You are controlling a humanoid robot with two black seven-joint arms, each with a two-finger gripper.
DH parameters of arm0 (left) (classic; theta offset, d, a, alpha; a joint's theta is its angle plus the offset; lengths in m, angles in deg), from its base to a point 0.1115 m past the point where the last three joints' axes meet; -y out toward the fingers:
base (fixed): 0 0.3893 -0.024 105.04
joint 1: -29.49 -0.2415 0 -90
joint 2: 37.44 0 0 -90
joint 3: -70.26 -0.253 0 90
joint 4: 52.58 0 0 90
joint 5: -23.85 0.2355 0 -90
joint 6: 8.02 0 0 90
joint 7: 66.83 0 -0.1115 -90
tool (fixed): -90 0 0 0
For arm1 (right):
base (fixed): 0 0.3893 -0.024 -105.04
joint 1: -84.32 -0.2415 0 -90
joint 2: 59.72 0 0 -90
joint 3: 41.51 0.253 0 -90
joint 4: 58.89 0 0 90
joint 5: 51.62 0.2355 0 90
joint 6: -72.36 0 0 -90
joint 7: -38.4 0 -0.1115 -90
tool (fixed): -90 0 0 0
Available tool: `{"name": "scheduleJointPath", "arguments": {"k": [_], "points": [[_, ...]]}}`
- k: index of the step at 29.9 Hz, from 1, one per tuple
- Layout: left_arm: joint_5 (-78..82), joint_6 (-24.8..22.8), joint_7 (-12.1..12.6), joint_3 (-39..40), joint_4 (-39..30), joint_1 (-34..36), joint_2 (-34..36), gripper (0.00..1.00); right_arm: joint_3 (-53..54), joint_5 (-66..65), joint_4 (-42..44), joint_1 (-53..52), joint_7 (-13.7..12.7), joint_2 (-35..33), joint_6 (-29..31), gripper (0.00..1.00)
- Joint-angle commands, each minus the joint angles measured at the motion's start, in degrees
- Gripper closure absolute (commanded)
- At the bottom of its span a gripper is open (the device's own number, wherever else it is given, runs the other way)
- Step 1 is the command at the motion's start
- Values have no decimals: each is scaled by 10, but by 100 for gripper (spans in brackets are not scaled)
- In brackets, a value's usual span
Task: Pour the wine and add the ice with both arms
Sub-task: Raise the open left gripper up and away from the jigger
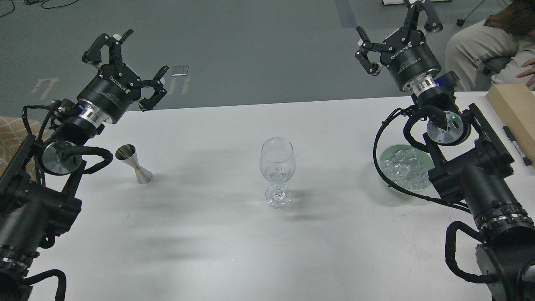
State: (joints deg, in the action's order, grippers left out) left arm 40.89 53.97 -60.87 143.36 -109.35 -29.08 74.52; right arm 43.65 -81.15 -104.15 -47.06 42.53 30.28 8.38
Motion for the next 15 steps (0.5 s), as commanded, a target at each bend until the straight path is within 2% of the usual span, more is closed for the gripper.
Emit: {"name": "scheduleJointPath", "arguments": {"k": [1, 12, 15], "points": [[2, 0, -1, 1, -16, -24, -1, 2, 0, 0, 0, 1, -1, 0, 0, 0], [31, 0, -1, 1, -18, -56, -4, 2, -1, 0, 1, -3, -2, 0, 0, 0], [37, 0, -10, 8, -18, -56, -16, 2, -1, 0, 1, -3, -2, 0, 0, 0]]}}
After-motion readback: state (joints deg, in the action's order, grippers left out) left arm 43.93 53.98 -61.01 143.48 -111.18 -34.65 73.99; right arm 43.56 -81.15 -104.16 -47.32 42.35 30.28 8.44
